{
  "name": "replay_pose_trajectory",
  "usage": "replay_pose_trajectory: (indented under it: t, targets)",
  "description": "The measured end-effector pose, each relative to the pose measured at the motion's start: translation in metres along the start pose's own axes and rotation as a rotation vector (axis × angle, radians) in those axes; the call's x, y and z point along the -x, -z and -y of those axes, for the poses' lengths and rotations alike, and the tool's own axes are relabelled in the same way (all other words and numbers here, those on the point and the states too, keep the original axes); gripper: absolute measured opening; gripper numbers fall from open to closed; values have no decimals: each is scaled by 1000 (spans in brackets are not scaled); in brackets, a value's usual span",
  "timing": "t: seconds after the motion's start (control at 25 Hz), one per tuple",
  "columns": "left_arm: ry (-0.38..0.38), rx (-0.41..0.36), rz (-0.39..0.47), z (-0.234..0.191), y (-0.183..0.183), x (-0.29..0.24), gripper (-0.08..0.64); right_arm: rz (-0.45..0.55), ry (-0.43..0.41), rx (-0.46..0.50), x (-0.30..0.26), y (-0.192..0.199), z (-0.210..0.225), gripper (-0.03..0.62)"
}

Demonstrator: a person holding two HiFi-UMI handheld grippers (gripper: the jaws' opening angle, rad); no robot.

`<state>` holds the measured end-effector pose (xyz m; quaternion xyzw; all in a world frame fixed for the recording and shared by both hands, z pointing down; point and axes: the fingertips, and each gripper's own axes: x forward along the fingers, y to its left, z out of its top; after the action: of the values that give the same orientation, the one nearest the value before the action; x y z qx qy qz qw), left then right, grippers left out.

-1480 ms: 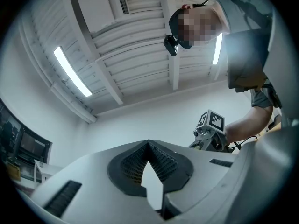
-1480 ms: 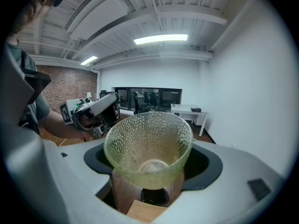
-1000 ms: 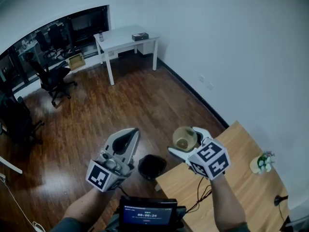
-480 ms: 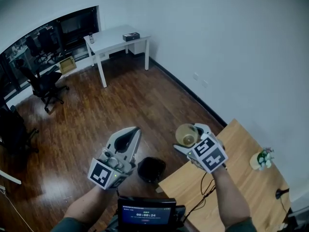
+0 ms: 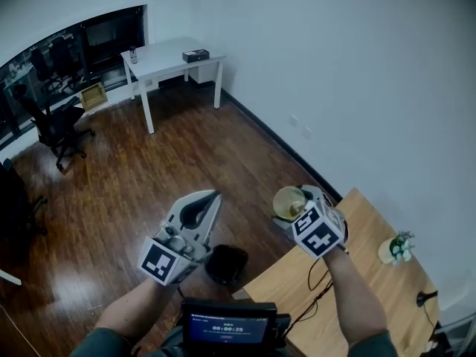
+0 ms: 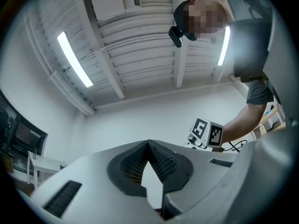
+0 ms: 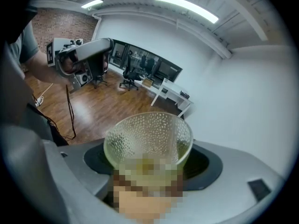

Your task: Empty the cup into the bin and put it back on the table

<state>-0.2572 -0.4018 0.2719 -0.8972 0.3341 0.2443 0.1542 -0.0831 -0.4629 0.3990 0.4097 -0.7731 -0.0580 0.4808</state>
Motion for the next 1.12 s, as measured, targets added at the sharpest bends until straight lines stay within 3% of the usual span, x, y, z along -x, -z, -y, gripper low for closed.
replay_pose_trajectory:
  t: [0.16,1.12]
  targets:
    - [-12,26,-43,-8,10,0,-9,-40,23,68,-6,-6,3,402]
    - [-20,39,-45,-32,16,3,-9,-174,93,268,-27,-19,17,402]
